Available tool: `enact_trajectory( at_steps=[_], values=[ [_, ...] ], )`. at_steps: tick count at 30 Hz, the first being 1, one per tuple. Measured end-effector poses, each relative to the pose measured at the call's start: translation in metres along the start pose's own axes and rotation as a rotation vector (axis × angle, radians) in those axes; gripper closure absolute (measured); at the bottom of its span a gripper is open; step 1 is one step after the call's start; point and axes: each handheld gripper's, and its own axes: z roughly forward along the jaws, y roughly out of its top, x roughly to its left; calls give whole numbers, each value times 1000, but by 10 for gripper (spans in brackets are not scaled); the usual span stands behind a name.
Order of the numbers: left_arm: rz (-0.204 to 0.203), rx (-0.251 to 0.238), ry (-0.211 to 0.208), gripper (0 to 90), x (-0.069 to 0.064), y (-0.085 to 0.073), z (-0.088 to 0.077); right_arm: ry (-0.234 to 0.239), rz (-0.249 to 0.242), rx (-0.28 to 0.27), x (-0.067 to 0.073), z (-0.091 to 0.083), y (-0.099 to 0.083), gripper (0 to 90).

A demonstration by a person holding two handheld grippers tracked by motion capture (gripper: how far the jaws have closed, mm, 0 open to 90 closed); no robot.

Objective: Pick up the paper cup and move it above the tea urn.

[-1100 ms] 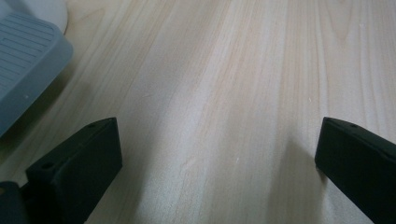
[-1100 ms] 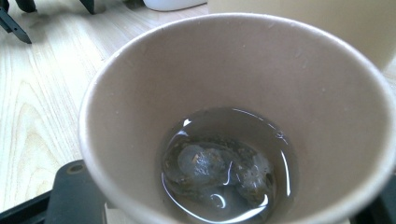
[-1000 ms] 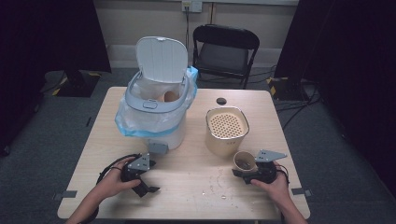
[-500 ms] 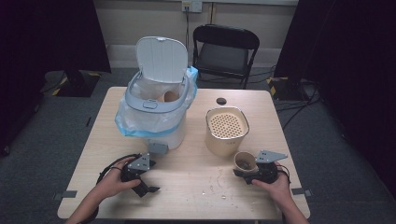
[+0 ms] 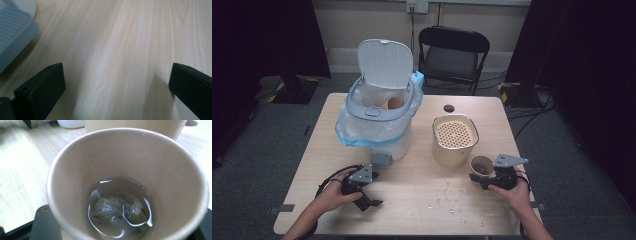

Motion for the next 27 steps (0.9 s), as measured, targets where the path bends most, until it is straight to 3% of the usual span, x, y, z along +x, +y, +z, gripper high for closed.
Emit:
enact_trajectory(
  at_steps=[11,27],
  values=[
    [0,0,0,0,0,0,0,-28,-9,10,-15,-4,15,308],
    [0,0,0,0,0,0,0,-73,19,-2,-44,-5,28,312]
  ],
)
